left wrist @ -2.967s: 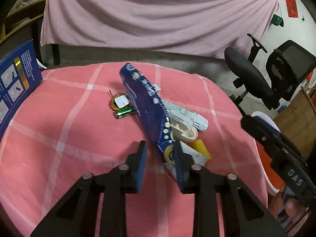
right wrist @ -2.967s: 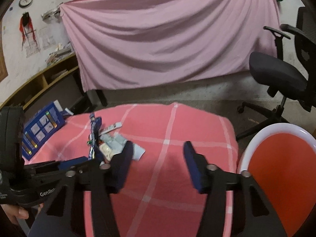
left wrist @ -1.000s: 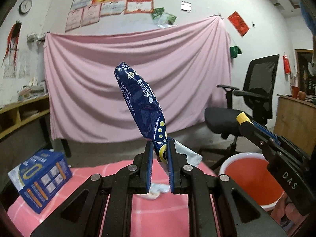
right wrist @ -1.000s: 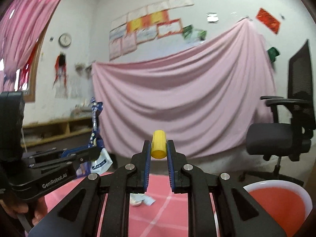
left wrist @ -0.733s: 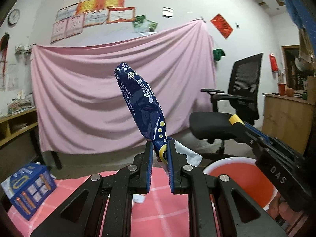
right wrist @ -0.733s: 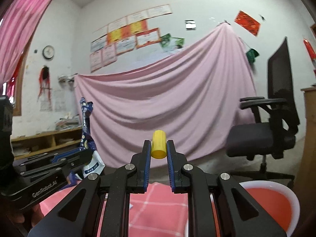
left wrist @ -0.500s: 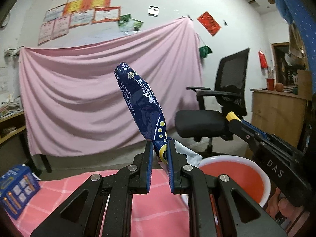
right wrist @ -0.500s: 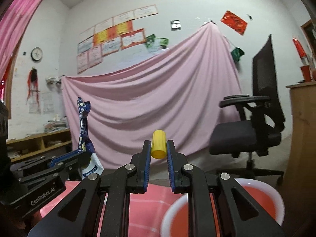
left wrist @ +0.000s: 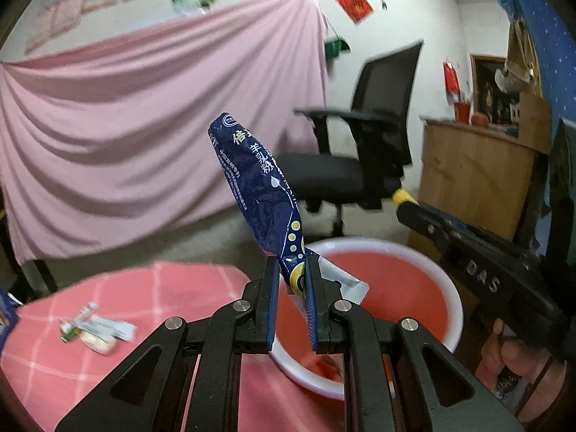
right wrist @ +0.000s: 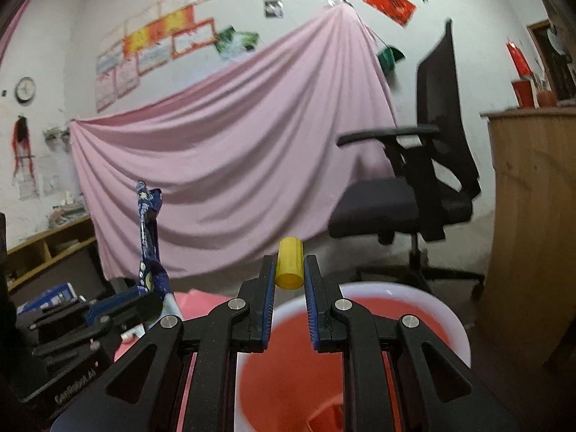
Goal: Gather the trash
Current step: 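Carry both items over the red bucket and open both grippers to drop them, then move both tools back over the table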
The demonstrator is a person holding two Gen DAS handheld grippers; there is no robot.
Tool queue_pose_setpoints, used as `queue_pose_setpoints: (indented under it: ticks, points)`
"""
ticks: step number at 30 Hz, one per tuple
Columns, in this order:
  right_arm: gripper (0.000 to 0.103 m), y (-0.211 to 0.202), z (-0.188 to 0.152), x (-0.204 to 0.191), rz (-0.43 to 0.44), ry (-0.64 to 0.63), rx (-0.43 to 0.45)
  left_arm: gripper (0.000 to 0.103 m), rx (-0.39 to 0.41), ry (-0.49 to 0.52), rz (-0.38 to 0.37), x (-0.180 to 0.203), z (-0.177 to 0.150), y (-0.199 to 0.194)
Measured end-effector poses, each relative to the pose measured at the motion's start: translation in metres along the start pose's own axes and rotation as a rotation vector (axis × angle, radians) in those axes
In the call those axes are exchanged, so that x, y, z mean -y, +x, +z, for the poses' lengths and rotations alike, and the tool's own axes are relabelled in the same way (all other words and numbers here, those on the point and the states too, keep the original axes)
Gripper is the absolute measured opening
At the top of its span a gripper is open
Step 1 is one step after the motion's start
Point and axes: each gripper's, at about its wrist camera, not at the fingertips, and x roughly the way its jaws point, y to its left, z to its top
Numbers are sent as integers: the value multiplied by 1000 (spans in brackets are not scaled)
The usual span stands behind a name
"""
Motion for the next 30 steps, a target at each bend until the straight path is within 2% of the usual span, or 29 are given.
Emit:
queue_pose_setpoints:
  ticks: [7, 12, 13, 14, 16, 21, 22, 25, 28, 30]
  points:
    - [14, 14, -7, 20, -46, 71, -108, 12, -110, 28, -36, 14, -1, 27]
    - [16, 20, -10, 26, -80, 85, -162, 13, -149, 9, -51, 12, 2, 35]
    - [21, 20, -11, 27, -84, 90, -168, 17, -153, 3, -50, 10, 1, 36]
    - [28, 20, -11, 28, -88, 93, -168, 26, -155, -4, -48, 8, 0, 34]
    - [31, 19, -12, 28, -90, 98, -168, 39, -147, -19, -49, 3, -1, 30]
    - [31, 19, -11, 24, -96, 90, -174, 40, -125, -45, -13, -7, -2, 19]
    - [34, 19, -11, 24, -97, 92, -172, 40, -121, -49, -3, -9, -4, 17]
    - [53, 16, -7, 20, -104, 105, -145, 40, -107, -66, 28, -16, -3, 10]
    - [55, 14, -2, 15, -98, 104, -119, 40, -85, -70, 63, -25, 0, -1]
    - [62, 11, 0, 10, -96, 98, -96, 40, -70, -74, 83, -32, 2, -10]
